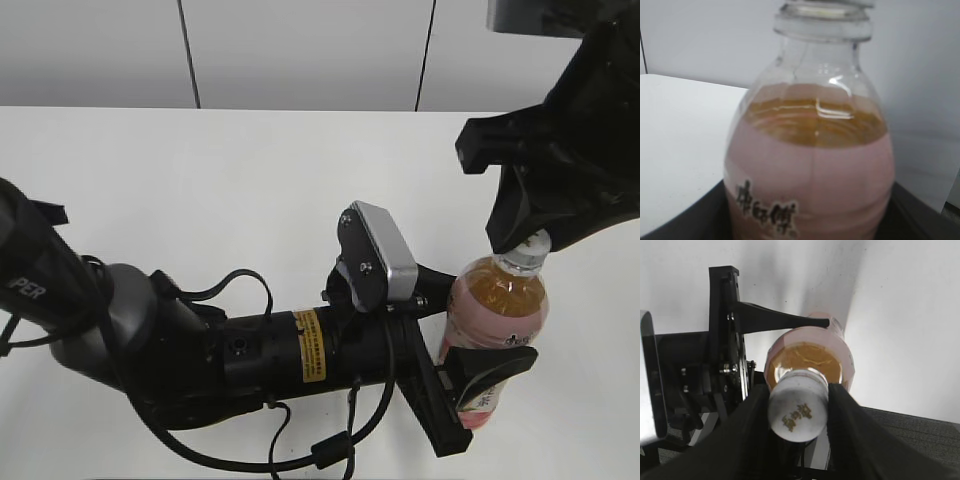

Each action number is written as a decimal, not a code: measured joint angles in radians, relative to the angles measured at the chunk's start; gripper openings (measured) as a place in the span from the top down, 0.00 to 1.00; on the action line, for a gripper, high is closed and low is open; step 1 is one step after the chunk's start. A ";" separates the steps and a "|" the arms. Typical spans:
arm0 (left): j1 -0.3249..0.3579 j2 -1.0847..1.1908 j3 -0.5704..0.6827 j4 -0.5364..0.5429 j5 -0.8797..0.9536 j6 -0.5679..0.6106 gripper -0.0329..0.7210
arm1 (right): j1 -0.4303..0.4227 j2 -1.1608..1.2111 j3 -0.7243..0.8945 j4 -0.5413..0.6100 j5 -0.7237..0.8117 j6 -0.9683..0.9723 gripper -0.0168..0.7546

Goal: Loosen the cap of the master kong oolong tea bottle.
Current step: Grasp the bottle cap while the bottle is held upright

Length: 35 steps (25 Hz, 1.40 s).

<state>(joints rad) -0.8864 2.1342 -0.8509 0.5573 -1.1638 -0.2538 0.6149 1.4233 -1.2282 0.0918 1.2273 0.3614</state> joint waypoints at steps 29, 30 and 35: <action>0.000 0.000 0.000 -0.002 0.000 -0.001 0.39 | 0.000 -0.004 -0.002 0.007 -0.001 -1.470 0.63; 0.000 0.000 0.000 -0.002 0.000 -0.001 0.39 | 0.000 -0.005 -0.005 0.007 0.000 -1.471 0.63; 0.000 0.000 0.000 -0.001 0.000 0.000 0.39 | 0.000 -0.033 -0.024 0.017 -0.003 -1.472 0.63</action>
<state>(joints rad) -0.8864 2.1342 -0.8509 0.5565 -1.1638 -0.2537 0.6149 1.3905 -1.2520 0.1087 1.2240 -1.1104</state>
